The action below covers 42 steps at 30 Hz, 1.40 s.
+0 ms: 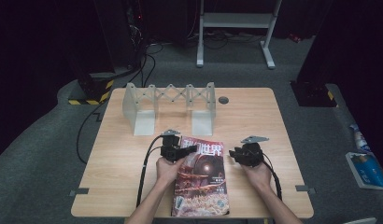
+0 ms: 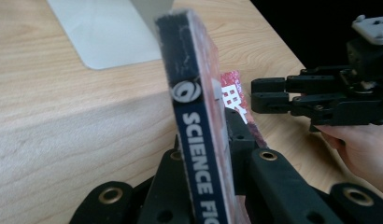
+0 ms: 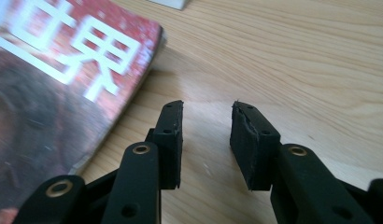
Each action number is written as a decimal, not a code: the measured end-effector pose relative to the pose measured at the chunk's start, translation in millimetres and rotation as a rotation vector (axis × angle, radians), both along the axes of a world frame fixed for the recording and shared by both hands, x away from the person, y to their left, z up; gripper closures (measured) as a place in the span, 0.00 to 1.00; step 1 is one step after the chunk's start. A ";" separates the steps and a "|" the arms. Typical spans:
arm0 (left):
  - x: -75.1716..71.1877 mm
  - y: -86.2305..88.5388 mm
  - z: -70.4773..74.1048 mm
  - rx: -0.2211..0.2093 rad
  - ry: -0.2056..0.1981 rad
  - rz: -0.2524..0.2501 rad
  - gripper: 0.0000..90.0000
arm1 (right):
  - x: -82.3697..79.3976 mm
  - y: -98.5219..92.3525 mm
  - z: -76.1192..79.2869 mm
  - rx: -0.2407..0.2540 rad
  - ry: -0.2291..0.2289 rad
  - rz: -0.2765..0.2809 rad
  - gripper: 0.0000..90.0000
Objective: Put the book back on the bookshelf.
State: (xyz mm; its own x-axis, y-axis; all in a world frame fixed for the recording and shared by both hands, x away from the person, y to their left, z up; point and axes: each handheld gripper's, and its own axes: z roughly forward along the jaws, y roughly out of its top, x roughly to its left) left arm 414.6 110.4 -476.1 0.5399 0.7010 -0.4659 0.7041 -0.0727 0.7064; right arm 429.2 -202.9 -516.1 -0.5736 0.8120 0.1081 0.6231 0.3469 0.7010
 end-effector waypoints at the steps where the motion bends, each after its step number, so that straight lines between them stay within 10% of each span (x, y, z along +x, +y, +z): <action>1: -0.8 -1.1 2.5 0.005 -0.010 -0.005 0.93 | -0.9 -2.6 -0.6 -0.002 0.000 -0.008 0.69; 20: 0.2 7.0 20.5 0.002 -0.047 -0.001 0.93 | -15.7 -22.8 -14.4 -0.045 -0.165 -0.100 0.48; 42: -0.8 24.7 41.4 0.002 -0.094 0.043 0.93 | -16.2 -22.4 -20.0 -0.020 -0.202 -0.112 0.41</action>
State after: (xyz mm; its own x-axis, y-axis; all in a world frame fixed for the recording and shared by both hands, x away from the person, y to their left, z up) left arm 413.8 135.1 -434.7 0.5507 0.7254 -0.4129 0.6369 -0.0454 0.7697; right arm 413.0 -225.3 -536.1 -0.4878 0.8728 -0.0165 0.5060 0.2981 0.8094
